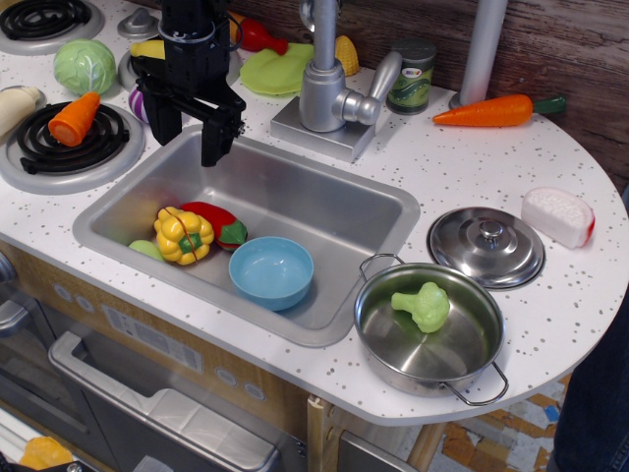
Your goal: Take broccoli out of pan
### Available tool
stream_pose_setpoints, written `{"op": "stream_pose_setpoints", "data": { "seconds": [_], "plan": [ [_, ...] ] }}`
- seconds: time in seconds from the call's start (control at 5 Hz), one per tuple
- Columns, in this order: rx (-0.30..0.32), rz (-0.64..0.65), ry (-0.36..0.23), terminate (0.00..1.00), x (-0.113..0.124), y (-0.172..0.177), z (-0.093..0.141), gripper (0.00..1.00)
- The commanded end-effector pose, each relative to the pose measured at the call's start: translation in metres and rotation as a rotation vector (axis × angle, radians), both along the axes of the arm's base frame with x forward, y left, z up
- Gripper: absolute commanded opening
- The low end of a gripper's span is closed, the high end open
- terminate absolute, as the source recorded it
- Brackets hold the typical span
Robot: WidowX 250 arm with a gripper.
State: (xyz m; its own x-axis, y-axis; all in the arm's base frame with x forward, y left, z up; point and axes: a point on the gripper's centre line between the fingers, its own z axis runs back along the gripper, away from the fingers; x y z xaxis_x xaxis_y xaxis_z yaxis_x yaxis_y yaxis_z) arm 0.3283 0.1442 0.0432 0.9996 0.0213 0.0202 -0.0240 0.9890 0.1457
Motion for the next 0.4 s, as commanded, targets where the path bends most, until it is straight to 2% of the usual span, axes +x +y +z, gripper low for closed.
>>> {"op": "stream_pose_setpoints", "data": {
  "seconds": [0.0,0.2],
  "plan": [
    [0.0,0.0,0.0,0.0,0.0,0.0,0.0,1.0],
    [0.025,0.022,-0.002,0.0,-0.01,-0.039,0.029,1.0]
  ]
}}
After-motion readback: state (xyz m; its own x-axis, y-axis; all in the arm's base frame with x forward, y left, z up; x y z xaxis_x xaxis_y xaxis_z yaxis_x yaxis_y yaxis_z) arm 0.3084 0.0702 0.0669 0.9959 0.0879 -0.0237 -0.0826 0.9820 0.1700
